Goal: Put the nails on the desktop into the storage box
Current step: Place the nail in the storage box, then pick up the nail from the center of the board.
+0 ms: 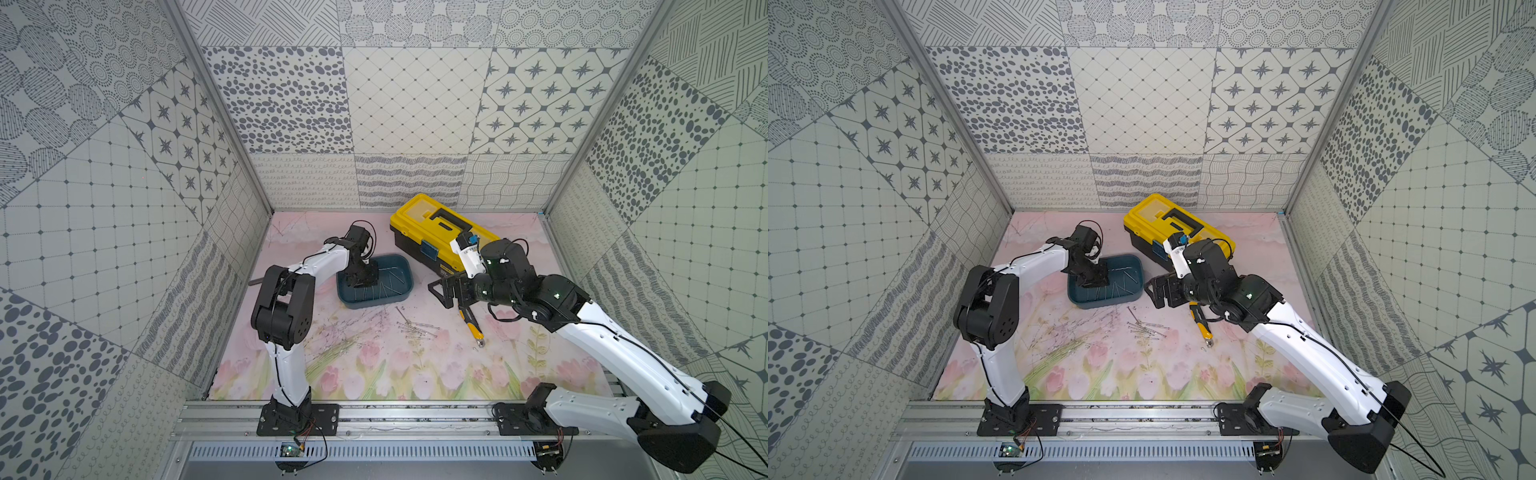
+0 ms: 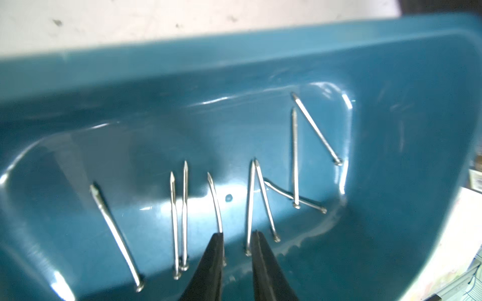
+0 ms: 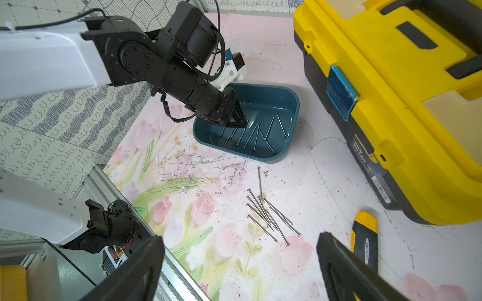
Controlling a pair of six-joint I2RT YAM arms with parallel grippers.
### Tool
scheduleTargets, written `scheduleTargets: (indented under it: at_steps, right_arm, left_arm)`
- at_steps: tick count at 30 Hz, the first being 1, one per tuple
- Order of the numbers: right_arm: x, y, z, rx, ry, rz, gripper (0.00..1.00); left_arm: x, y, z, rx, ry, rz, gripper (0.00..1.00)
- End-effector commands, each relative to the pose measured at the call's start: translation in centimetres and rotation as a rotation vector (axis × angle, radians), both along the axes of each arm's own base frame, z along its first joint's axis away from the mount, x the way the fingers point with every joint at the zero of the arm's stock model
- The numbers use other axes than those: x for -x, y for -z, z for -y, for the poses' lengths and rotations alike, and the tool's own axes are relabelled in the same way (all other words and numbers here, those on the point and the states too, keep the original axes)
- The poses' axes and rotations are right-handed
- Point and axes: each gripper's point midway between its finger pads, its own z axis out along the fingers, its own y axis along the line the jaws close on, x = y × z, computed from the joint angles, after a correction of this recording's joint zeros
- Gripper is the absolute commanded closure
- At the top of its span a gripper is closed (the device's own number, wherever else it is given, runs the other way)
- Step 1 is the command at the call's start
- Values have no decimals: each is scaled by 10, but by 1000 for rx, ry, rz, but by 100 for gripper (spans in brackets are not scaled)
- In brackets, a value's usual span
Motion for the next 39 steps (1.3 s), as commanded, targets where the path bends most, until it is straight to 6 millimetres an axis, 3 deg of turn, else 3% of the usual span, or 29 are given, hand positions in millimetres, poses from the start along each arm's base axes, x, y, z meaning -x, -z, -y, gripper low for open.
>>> scheduleTargets:
  at_steps: [1, 8, 14, 19, 24, 31, 39]
  right_arm:
    - [-9, 3, -1, 36, 3, 23, 4]
    - [-11, 49, -8, 170, -36, -101, 9]
    - [-11, 95, -18, 268, -74, -182, 18]
    - [-3, 141, -26, 334, -133, -261, 29]
    - [17, 179, -24, 448, -245, -266, 34]
    - [26, 209, -13, 618, -353, -229, 38]
    - [30, 237, -1, 723, -405, -262, 55]
  left_arm:
    - [9, -34, -3, 26, -23, 28, 75]
    - [37, -91, -4, 105, -32, 109, 66]
    - [89, -107, -11, 158, -16, 143, 57]
    - [134, -108, -13, 241, 8, 196, 54]
    - [163, -103, -13, 299, 41, 244, 52]
    - [189, -102, -5, 312, 115, 262, 52]
    - [201, -99, -6, 270, 136, 267, 51]
